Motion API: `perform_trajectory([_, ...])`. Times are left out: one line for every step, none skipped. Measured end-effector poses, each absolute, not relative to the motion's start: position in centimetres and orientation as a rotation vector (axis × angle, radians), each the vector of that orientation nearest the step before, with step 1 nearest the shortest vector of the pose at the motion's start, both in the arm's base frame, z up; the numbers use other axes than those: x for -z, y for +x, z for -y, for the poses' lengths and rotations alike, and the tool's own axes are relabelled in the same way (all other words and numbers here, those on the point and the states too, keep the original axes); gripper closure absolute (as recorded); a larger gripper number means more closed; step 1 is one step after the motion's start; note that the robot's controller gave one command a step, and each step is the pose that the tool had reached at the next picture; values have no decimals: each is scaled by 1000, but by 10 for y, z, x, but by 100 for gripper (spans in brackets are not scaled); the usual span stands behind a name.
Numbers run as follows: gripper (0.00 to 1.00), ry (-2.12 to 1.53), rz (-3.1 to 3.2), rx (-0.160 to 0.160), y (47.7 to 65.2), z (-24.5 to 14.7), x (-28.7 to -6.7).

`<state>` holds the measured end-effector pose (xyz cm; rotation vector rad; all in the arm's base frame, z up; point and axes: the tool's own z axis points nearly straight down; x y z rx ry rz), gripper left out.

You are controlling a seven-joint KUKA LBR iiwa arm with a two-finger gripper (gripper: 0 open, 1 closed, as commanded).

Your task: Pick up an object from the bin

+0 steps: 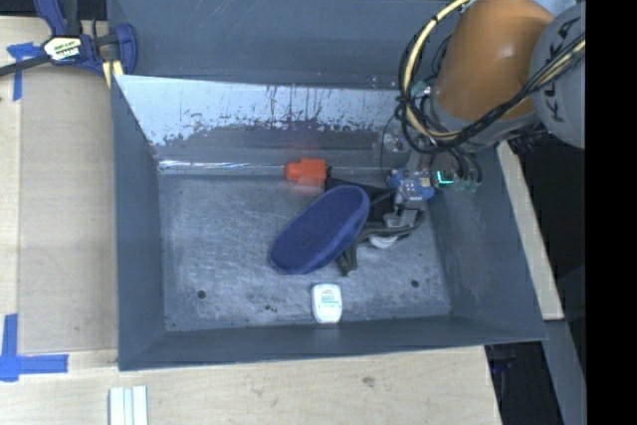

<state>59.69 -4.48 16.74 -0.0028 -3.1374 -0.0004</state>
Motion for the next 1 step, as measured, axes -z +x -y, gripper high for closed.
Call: perform_trajectory([0, 183, 3134, 2, 571, 85, -69])
